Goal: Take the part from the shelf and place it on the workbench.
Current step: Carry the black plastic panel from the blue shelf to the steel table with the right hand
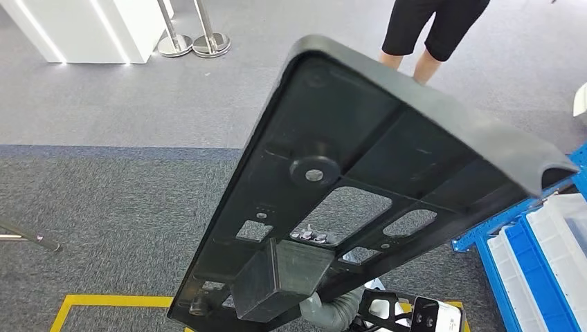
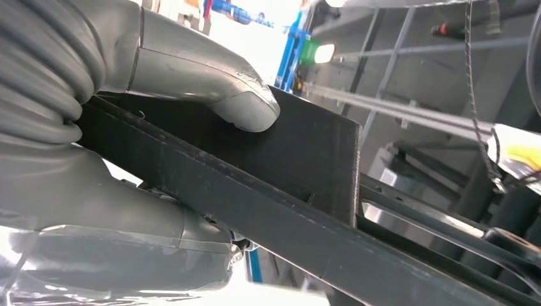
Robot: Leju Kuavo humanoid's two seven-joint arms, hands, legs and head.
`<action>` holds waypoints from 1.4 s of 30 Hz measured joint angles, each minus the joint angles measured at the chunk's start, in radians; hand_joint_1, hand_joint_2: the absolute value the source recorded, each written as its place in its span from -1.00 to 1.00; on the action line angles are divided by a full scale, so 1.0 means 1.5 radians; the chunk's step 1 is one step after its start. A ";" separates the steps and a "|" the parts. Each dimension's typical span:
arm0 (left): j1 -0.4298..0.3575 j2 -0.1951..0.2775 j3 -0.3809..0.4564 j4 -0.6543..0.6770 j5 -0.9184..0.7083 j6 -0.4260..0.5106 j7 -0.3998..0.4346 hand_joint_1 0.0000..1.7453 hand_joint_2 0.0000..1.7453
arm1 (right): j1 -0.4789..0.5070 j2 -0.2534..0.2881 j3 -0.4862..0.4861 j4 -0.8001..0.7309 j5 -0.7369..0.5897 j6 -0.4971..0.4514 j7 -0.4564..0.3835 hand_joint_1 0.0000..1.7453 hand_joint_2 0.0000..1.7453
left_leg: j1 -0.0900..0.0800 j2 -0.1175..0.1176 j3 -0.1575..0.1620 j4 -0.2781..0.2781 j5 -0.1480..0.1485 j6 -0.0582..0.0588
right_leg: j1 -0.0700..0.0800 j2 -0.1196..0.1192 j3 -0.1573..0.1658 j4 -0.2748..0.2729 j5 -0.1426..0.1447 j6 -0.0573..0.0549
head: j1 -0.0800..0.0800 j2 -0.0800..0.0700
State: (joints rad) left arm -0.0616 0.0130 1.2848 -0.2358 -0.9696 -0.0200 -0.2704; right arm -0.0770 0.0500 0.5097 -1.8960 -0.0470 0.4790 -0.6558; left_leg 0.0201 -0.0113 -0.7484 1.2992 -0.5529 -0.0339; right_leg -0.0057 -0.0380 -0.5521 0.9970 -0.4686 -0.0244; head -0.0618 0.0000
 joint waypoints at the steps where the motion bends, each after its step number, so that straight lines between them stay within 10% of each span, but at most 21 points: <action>1: 0.001 -0.001 0.000 0.000 -0.002 0.000 0.000 -1.00 -1.00 | 0.001 0.000 0.000 0.001 0.003 -0.004 0.000 1.00 1.00 | 0.001 0.002 0.002 -0.002 0.007 -0.001 | 0.000 -0.008 0.001 0.000 -0.001 0.001 | 0.000 0.000; 5: 0.000 -0.003 0.000 0.000 -0.007 -0.003 0.000 -1.00 -1.00 | 0.006 -0.004 0.003 0.002 0.017 -0.025 0.000 1.00 1.00 | -0.002 0.042 0.094 -0.165 0.076 0.006 | 0.004 -0.040 0.012 0.002 -0.011 0.011 | 0.000 0.000; 9: 0.001 -0.005 0.000 0.000 -0.012 -0.001 0.005 -1.00 -1.00 | 0.007 -0.011 0.006 0.002 0.020 -0.030 0.000 1.00 1.00 | -0.007 0.030 0.104 -0.191 0.079 0.028 | 0.004 -0.057 0.019 0.003 -0.019 0.027 | 0.000 0.000; 11: 0.001 -0.005 0.000 0.000 -0.012 0.001 0.007 -1.00 -1.00 | 0.007 -0.015 0.007 0.002 0.019 -0.030 0.000 1.00 1.00 | -0.005 0.016 0.108 -0.196 0.082 0.036 | 0.001 -0.029 0.009 0.033 -0.040 0.033 | 0.000 0.000; 15: -0.004 -0.006 0.000 0.000 -0.012 0.002 0.007 -1.00 -1.00 | 0.012 -0.025 0.007 0.003 0.019 -0.030 0.000 1.00 1.00 | -0.006 -0.016 0.108 -0.196 0.084 0.044 | -0.002 0.023 -0.077 0.193 -0.103 0.036 | 0.000 0.000; 17: -0.004 -0.006 0.000 0.000 -0.012 0.002 0.007 -1.00 -1.00 | 0.013 -0.029 0.007 0.004 0.019 -0.030 0.000 1.00 1.00 | -0.007 -0.035 0.108 -0.194 0.083 0.043 | -0.003 0.027 -0.079 0.177 -0.073 0.035 | 0.000 0.000; 20: -0.005 -0.009 0.000 0.000 -0.012 0.002 0.007 -1.00 -1.00 | 0.014 -0.031 0.007 0.004 0.019 -0.030 0.000 1.00 1.00 | -0.008 -0.061 0.107 -0.189 0.081 0.039 | -0.005 0.064 -0.026 0.046 -0.005 0.028 | 0.000 0.000; 24: -0.002 -0.011 0.000 0.000 -0.012 0.002 0.007 -1.00 -1.00 | 0.013 -0.032 0.007 0.003 0.019 -0.030 0.000 1.00 1.00 | -0.005 -0.085 0.099 -0.190 0.081 0.022 | -0.003 0.061 -0.012 0.010 0.004 0.017 | 0.000 0.000; 31: -0.004 -0.012 -0.001 0.000 -0.012 0.002 0.008 -1.00 -1.00 | 0.014 -0.033 0.008 0.003 0.019 -0.030 0.000 1.00 1.00 | -0.003 0.001 0.008 0.000 -0.008 0.006 | -0.001 -0.005 -0.002 -0.004 0.004 0.002 | 0.000 0.000; 36: -0.003 -0.012 -0.001 0.000 -0.012 0.002 0.007 -1.00 -1.00 | 0.014 -0.033 0.008 0.003 0.019 -0.030 0.000 1.00 1.00 | -0.005 0.050 0.104 -0.180 0.070 0.015 | 0.004 -0.042 0.009 0.000 -0.008 0.014 | 0.000 0.000; 39: -0.002 -0.012 -0.001 0.000 -0.012 0.002 0.007 -1.00 -1.00 | 0.013 -0.033 0.009 0.003 0.019 -0.030 0.000 1.00 1.00 | -0.008 0.039 0.108 -0.190 0.072 0.029 | 0.006 -0.055 0.013 0.000 -0.012 0.025 | 0.000 0.000; 42: -0.002 -0.012 -0.001 0.000 -0.012 0.002 0.008 -1.00 -1.00 | 0.013 -0.033 0.009 0.002 0.019 -0.030 0.000 1.00 1.00 | -0.005 0.018 0.111 -0.196 0.076 0.041 | -0.001 -0.011 -0.005 0.047 -0.045 0.035 | 0.000 0.000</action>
State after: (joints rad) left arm -0.0648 -0.0050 1.2840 -0.2358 -0.9877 -0.0168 -0.2590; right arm -0.0578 0.0006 0.5230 -1.8930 -0.0189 0.4340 -0.6558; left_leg 0.0130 0.0154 -0.5824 1.0052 -0.4382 0.0282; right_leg -0.0072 -0.0540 -0.5590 1.0678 -0.5358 0.0281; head -0.0617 0.0000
